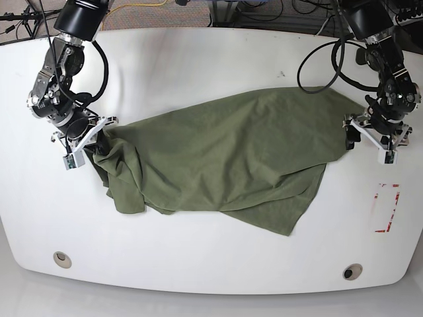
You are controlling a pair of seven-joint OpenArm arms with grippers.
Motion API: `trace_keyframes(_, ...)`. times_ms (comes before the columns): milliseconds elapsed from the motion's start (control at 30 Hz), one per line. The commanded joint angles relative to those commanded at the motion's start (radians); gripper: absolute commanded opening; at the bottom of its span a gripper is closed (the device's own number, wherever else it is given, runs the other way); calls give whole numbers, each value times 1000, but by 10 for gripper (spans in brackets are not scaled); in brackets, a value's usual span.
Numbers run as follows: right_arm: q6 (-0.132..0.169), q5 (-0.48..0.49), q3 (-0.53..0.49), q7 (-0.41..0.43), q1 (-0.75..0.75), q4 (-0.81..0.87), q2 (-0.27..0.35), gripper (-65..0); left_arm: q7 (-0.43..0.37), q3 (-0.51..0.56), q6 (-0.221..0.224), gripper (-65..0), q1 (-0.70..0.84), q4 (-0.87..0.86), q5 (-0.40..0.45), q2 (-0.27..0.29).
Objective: Fold the T-shirt properly
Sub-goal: 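Pull the grasped fabric with the left gripper away from the right gripper, then hold the shirt spread between both grippers, adjusting the left gripper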
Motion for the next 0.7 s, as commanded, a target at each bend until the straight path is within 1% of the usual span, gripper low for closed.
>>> trace_keyframes(100, 0, 0, 0, 0, -2, 0, 0, -650, 0, -17, -35, -119, 6, -37, 0, -6)
trace_keyframes(200, 0, 0, 0, 0, -2, 0, 0, -650, 0, -17, -48, -119, 14, -49, 2, -6)
trace_keyframes(333, -2, 0, 0, 0, -2, 2, 0, -650, 0, -5, -51, -119, 66, -49, 0, -6)
trace_keyframes(500, -3, 3, 0, 0, -2, 2, 0, -650, 0, 40, -51, -119, 123, -49, -2, -3)
trace_keyframes(633, -3, 3, 0, 0, -2, 2, 0, -650, 0, 43, -51, -119, 140, -54, -2, -3)
trace_keyframes(700, -3, 3, 0, 0, -2, 2, 0, -650, 0, 43, -58, -119, 141, -55, -2, -2)
